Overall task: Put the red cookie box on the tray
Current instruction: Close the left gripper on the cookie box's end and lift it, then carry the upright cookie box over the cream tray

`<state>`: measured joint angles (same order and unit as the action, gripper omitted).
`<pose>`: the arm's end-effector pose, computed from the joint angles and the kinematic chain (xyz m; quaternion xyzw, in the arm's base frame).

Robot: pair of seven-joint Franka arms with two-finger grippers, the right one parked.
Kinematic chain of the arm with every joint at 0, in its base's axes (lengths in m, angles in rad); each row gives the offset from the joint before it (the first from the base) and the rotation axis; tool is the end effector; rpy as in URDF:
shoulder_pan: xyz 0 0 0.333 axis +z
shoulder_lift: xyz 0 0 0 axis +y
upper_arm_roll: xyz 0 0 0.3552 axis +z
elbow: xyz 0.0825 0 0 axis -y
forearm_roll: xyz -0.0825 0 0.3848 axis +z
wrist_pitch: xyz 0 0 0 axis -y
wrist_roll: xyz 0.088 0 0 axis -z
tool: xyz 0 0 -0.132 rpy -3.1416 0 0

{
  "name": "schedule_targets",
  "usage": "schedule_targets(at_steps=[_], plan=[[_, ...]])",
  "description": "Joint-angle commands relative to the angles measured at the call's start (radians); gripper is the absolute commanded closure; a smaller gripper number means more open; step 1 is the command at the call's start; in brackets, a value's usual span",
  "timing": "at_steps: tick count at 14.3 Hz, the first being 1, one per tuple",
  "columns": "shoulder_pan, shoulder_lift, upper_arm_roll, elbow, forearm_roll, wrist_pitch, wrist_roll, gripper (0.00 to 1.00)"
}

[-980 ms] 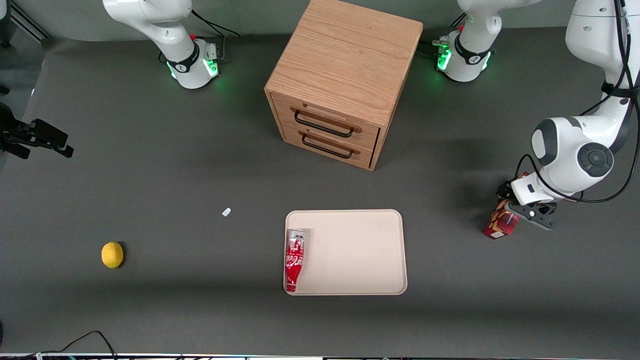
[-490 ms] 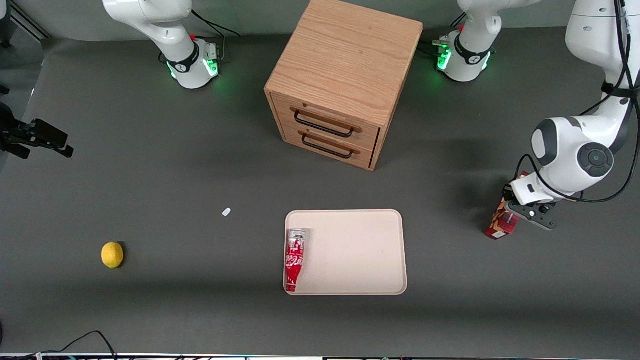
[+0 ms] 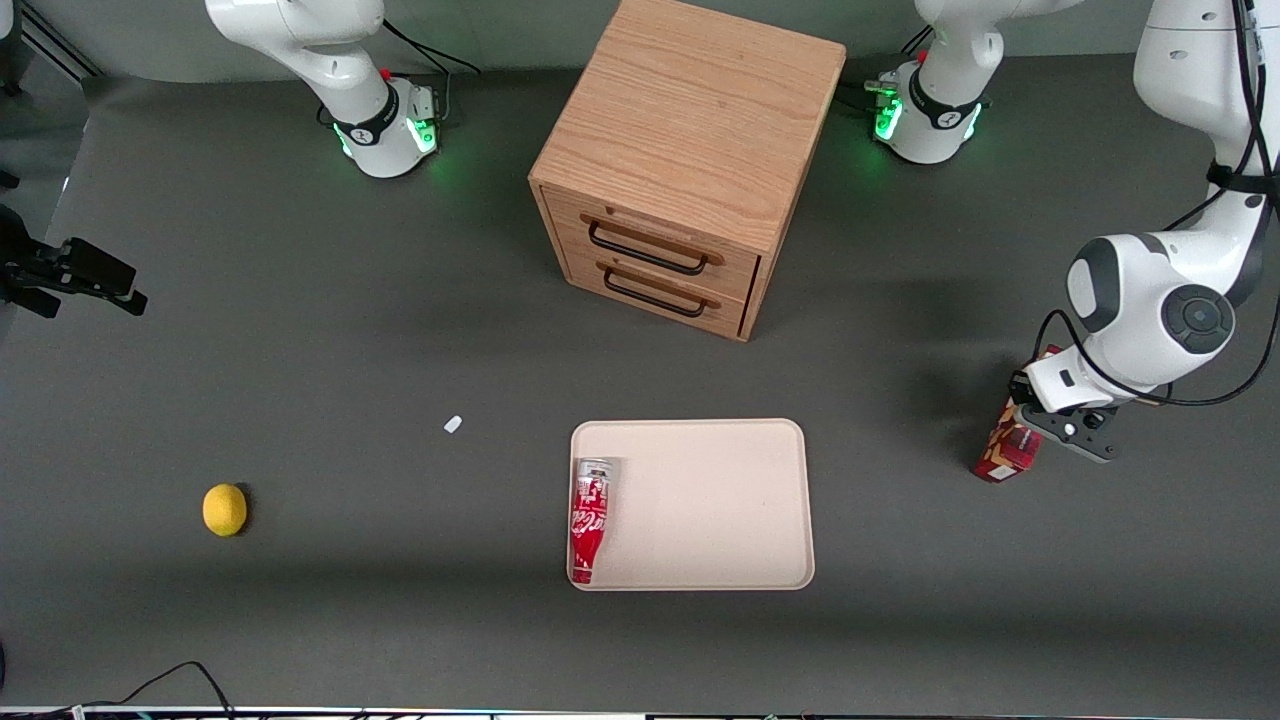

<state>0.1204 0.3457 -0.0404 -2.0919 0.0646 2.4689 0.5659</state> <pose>0.6000 0.0496 0.2703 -0.9645 0.2634 -0.0108 0.0180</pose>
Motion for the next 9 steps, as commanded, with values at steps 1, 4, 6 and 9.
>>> schedule_targets(at_steps=[1, 4, 6, 9], plan=[[-0.010, -0.060, 0.005, 0.119, -0.005, -0.210, -0.047, 1.00], [-0.036, -0.074, -0.004, 0.283, -0.012, -0.416, -0.144, 1.00], [-0.057, -0.065, -0.009, 0.407, -0.060, -0.554, -0.220, 1.00], [-0.088, -0.044, -0.035, 0.554, -0.086, -0.674, -0.352, 1.00]])
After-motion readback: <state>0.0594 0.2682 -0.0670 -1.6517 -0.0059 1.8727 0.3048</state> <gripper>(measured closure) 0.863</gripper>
